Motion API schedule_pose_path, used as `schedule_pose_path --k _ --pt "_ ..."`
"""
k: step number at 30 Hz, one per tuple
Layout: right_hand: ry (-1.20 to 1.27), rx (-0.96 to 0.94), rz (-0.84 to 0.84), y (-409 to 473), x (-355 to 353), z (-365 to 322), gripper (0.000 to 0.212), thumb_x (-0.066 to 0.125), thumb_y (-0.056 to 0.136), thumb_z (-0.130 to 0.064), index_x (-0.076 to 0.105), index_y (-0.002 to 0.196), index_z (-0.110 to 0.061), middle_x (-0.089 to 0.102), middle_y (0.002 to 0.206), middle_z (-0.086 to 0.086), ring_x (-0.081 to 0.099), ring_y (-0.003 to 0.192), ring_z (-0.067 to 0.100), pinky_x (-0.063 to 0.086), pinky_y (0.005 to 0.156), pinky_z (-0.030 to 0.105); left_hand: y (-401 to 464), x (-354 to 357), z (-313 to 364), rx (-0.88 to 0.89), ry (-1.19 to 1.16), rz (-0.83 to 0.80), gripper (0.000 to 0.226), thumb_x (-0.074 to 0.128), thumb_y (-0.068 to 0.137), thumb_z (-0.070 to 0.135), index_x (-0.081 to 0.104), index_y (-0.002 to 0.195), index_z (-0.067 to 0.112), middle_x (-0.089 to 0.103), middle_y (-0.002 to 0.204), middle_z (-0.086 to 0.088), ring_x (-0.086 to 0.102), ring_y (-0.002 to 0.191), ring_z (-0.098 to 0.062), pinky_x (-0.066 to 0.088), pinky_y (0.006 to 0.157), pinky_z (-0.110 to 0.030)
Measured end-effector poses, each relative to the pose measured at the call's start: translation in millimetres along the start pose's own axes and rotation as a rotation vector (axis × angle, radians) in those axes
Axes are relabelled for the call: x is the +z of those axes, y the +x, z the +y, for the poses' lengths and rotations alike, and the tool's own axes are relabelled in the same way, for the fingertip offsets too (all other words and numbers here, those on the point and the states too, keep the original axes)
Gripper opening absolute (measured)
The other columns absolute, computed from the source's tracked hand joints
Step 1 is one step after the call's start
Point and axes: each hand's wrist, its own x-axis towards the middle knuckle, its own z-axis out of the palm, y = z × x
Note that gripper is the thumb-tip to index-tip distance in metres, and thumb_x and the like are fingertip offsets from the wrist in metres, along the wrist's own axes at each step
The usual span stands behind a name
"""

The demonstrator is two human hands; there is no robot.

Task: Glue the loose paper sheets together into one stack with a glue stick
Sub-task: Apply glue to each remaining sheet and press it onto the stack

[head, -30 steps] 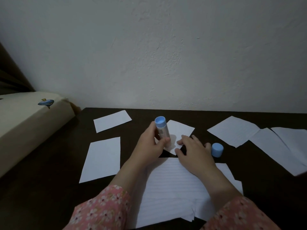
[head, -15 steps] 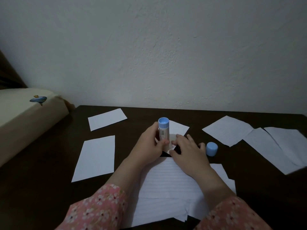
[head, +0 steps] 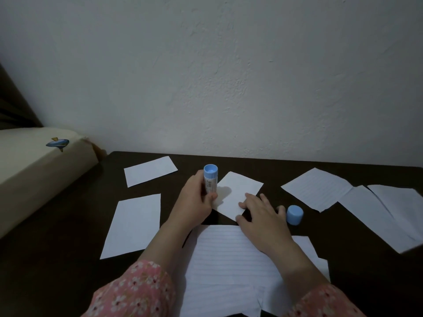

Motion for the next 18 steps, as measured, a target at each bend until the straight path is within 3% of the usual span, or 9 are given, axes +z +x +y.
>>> schedule_pose_path --k 7,11,14,18 --pt "-0.013 0.003 0.007 -0.8 -1.5 -2.2 0.036 0.042 0.098 -0.041 0.041 0.133 -0.036 0.019 0.157 -0.013 0.003 0.148 0.014 0.004 0.116 0.052 5.5 -2.5 -7.7 -0.064 0.003 0.086 0.039 0.064 0.088 0.015 0.044 0.119 0.029 0.051 0.129 0.003 0.047 0.124 -0.017 0.044 0.095 -0.032" --pt "-0.003 0.004 0.012 -2.0 -2.2 -3.8 0.034 0.043 0.098 -0.038 0.041 0.132 -0.037 0.02 0.156 -0.014 0.004 0.148 0.013 0.004 0.116 0.052 2.8 -12.6 -11.4 -0.177 -0.295 0.226 0.035 0.063 0.09 0.023 0.043 0.118 0.032 0.054 0.111 0.011 0.053 0.117 -0.017 0.047 0.09 -0.033" --pt "0.025 0.009 0.029 -3.2 -2.0 -3.0 0.033 0.045 0.097 -0.031 0.039 0.129 -0.038 0.024 0.154 -0.014 0.006 0.147 0.013 0.004 0.116 0.051 6.0 -29.2 -5.8 -0.294 -0.567 0.356 0.048 0.063 0.09 0.025 0.041 0.133 0.024 0.055 0.125 0.0 0.053 0.118 -0.022 0.046 0.1 -0.044" --pt "0.018 -0.009 0.019 -1.3 -4.3 -3.4 0.039 0.039 0.095 -0.017 0.041 0.127 -0.04 0.019 0.156 -0.014 0.004 0.147 0.014 0.004 0.115 0.051 7.3 -37.1 -1.2 -0.282 -0.557 0.315 0.05 0.064 0.089 0.025 0.04 0.134 0.023 0.055 0.126 -0.005 0.054 0.118 -0.026 0.047 0.099 -0.048"
